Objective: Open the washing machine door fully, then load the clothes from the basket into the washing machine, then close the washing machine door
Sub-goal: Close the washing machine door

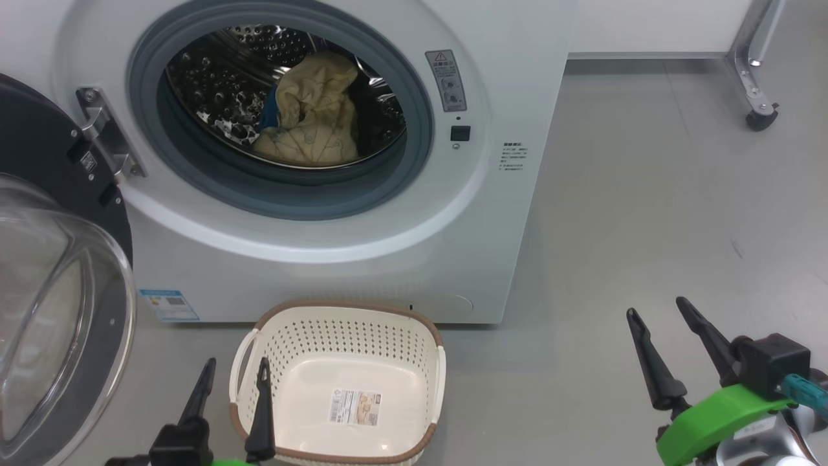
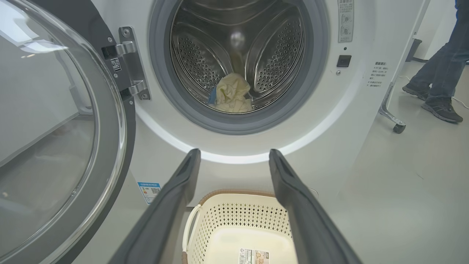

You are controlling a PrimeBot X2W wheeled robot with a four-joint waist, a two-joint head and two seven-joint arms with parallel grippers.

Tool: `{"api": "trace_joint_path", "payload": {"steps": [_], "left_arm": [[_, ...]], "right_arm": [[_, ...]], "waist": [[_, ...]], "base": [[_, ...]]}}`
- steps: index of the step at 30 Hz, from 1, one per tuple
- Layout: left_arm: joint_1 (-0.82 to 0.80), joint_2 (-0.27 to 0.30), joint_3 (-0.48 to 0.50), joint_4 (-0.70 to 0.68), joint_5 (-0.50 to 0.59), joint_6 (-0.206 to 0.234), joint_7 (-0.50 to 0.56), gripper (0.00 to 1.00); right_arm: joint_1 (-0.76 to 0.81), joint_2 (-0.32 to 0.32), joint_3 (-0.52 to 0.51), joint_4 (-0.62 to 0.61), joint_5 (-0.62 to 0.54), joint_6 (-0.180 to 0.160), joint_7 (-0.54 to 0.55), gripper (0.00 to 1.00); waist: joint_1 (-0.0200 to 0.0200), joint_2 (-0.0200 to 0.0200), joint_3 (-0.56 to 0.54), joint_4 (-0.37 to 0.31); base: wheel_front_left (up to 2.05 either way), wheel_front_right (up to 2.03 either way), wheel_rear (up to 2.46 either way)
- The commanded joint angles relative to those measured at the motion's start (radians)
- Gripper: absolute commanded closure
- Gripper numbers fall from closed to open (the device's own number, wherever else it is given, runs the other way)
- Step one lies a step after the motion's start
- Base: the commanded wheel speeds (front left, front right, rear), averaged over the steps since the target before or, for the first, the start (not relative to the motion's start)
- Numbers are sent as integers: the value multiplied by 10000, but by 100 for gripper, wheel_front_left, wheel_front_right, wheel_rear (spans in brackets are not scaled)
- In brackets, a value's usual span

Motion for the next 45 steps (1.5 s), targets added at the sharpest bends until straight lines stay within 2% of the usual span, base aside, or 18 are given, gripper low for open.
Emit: {"api": "trace_joint_path", "payload": {"steps": [1,20,38,45], "left_arm": [[-300,95,359,-253,89,478,-69,0],[-455,218,273,-352,107,386,-81,0],[-473,231,181,-348,164,405,-93,0],[-541,265,131,-321,217,450,-91,0]], "right_arm": [[-242,-121,208,-393,53,2,1,0],[-322,-121,160,-316,80,2,-77,0],[-243,-121,146,-352,41,2,-66,0],[-152,-121,59,-385,47,2,-80,0]], "waist": [[0,-1,3,-2],[0,-1,126,35],[0,-1,86,141],[0,-1,87,550]], "base": [[-98,98,0],[-151,151,0],[-10,10,0],[0,0,0]]}}
